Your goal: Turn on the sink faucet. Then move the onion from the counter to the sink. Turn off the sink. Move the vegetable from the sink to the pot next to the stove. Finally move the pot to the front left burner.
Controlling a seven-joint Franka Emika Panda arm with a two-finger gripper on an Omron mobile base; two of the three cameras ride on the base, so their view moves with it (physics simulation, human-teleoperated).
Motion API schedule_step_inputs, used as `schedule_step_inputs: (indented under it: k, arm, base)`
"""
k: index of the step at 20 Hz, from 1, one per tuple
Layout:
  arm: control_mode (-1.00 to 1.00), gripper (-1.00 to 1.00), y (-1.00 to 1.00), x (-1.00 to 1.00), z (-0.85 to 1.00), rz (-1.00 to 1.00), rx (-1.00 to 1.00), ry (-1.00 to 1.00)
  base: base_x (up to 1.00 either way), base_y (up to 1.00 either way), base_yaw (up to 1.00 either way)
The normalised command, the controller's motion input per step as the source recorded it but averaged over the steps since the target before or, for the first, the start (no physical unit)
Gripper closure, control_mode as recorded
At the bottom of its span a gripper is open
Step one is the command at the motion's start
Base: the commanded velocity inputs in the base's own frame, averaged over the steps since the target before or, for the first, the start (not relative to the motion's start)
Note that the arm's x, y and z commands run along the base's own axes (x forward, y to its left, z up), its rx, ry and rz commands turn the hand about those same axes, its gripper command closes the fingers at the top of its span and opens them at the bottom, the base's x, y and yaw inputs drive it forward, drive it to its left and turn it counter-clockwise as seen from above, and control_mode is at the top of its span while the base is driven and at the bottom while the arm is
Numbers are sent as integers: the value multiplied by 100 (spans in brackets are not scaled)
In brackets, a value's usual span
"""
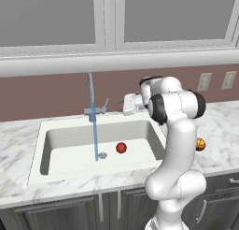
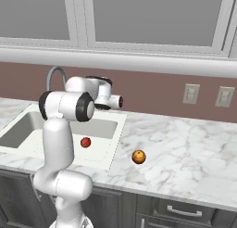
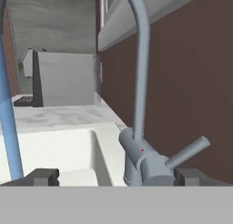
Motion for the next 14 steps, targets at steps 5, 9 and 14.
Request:
schedule_step_inputs:
  k: [5, 9, 14]
  arm:
    - [-100, -100, 1, 16, -13, -1, 0, 0]
    - [-100, -100, 3, 18, -14, 0, 0, 0]
    - [-100, -100, 3, 16, -12, -1, 0, -1]
  base:
    - [0, 0, 0]
    - [0, 0, 0]
    - [0, 0, 0]
